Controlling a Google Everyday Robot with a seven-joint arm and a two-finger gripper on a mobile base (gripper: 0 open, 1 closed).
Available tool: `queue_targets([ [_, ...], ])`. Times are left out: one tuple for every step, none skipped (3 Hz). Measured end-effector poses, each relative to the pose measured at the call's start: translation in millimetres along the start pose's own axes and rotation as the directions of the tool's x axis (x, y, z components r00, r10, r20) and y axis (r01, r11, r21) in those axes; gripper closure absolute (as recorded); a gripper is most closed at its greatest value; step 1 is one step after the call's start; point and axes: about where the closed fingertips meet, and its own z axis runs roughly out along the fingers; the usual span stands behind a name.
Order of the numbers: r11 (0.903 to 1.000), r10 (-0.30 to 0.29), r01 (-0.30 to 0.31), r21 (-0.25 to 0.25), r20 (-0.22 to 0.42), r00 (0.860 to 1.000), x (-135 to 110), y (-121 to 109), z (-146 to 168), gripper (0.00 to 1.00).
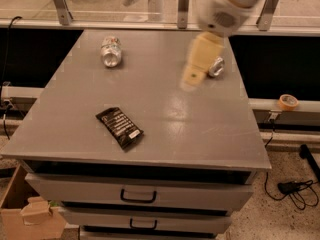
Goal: Place 7up can upright
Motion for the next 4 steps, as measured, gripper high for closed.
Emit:
queue_targets([
  [0.9983, -0.053, 0.051, 0.03, 0.083, 0.995, -89, -36, 27, 0.0],
  [0.9967, -0.078, 0.075, 0.031, 0.102, 0.992, -108, -35, 27, 0.0],
  [0.9967, -0.078, 0.075, 0.031, 0.102, 0.992, -108, -35, 28, 0.0],
  [0.9986, -0.004, -0.004, 0.052, 0.148, 0.989, -113, -61, 54, 0.0],
])
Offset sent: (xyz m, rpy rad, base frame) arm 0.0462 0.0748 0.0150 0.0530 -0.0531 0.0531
